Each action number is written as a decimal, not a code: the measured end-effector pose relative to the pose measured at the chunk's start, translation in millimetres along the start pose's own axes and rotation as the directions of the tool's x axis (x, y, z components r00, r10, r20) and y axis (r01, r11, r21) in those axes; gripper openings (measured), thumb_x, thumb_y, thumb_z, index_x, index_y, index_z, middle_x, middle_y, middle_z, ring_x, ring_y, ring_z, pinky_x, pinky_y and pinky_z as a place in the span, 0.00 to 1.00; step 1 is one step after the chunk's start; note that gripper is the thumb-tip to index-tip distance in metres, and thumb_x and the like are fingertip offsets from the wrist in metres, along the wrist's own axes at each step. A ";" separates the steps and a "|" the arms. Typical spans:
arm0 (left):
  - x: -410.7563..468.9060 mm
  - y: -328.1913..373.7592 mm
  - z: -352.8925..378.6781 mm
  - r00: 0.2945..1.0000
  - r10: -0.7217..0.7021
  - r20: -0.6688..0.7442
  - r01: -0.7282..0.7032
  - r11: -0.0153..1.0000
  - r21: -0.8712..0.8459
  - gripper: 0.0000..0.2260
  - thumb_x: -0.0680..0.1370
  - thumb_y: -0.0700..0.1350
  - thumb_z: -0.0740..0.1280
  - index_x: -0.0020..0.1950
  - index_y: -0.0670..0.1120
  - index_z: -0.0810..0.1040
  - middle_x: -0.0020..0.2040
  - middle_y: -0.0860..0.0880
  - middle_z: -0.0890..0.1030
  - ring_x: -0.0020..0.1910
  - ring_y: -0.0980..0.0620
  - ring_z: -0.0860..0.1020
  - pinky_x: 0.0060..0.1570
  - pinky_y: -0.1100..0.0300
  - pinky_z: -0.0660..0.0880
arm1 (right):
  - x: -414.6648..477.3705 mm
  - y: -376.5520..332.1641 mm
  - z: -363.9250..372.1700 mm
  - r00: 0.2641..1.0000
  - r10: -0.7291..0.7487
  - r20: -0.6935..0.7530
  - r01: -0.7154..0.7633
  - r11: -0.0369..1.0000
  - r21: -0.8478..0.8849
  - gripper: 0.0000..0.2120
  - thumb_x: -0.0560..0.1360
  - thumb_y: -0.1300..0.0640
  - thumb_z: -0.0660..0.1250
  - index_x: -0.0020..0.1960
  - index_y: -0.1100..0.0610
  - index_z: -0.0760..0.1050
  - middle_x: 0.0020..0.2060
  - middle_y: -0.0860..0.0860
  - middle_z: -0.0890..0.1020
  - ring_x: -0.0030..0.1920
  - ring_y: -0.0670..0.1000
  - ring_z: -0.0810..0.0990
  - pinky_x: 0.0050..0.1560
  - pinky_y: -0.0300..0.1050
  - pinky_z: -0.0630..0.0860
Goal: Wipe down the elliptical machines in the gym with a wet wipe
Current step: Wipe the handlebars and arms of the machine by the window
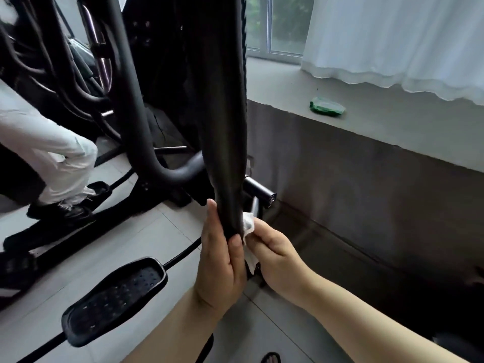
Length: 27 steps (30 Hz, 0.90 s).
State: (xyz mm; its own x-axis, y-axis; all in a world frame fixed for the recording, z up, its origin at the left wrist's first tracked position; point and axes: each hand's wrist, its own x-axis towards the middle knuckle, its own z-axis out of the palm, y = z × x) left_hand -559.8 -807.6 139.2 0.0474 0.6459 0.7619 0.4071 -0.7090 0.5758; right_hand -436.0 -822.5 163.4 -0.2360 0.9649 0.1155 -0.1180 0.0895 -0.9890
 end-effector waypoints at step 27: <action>-12.1 34.1 19.9 0.979 -0.068 -0.192 0.138 0.913 0.384 0.27 0.88 0.49 0.49 0.83 0.52 0.40 0.79 0.43 0.59 0.79 0.46 0.61 0.77 0.55 0.61 | 4.6 9.7 -28.5 0.902 -0.292 0.319 0.349 0.927 -0.139 0.24 0.85 0.61 0.54 0.72 0.35 0.69 0.49 0.50 0.84 0.44 0.51 0.83 0.44 0.55 0.82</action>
State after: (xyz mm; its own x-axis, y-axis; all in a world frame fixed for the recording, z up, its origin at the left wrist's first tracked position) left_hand -528.4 -834.0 143.7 -0.1562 0.6261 0.7639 0.7281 -0.4496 0.5174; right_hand -410.8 -810.1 151.7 -0.4861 0.7652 0.4222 -0.0579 0.4538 -0.8892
